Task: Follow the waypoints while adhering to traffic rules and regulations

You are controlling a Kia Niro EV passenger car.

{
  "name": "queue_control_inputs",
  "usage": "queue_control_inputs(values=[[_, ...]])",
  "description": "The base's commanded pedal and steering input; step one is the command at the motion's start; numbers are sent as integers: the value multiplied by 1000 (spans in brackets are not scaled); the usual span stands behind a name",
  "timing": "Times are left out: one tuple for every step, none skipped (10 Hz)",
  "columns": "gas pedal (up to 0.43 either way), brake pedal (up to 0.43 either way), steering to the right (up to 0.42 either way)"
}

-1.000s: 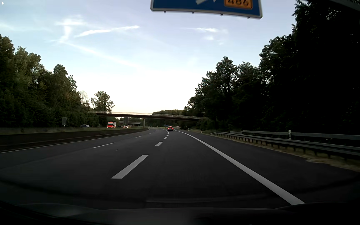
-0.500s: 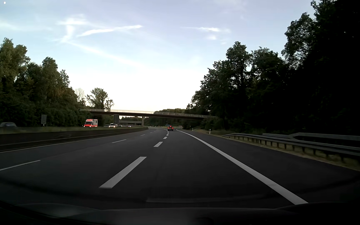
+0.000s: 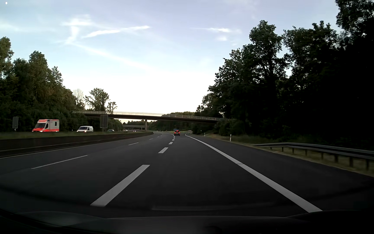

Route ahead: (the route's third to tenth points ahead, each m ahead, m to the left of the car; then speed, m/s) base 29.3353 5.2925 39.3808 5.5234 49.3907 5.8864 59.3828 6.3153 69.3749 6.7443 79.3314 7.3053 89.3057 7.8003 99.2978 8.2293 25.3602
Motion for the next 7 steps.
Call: queue_control_inputs(values=[[0,140,-3],[0,134,-3],[0,134,-3],[0,140,-3],[0,140,-3],[0,140,-3],[0,140,-3]])
